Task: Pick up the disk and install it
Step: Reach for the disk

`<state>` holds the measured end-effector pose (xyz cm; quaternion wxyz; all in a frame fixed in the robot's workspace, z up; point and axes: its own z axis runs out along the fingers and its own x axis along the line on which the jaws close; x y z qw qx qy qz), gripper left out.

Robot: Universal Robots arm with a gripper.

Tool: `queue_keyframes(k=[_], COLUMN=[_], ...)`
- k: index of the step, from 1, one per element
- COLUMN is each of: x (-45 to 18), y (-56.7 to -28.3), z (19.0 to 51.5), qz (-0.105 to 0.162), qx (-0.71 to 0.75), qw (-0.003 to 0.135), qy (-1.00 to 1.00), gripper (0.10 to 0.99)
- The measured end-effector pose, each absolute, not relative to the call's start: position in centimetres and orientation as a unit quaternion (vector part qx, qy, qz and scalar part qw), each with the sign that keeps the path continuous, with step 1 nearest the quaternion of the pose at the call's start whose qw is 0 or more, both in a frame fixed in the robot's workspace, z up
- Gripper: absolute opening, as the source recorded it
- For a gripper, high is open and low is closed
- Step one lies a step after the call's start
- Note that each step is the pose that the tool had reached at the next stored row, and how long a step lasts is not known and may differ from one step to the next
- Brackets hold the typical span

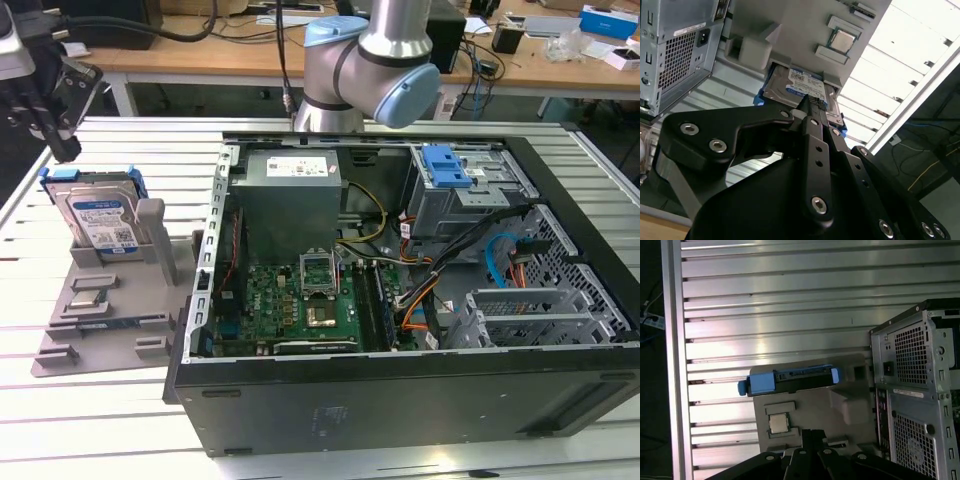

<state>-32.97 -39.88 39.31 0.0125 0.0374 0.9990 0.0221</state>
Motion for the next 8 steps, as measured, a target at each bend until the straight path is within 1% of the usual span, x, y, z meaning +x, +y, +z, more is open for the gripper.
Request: queue_keyframes(k=[8], x=[-35.1], y=[-39.9], z=[39.2], qz=[0.022], qx=[0.037], qw=[0.012], qy=[0.999], gripper=[0.106])
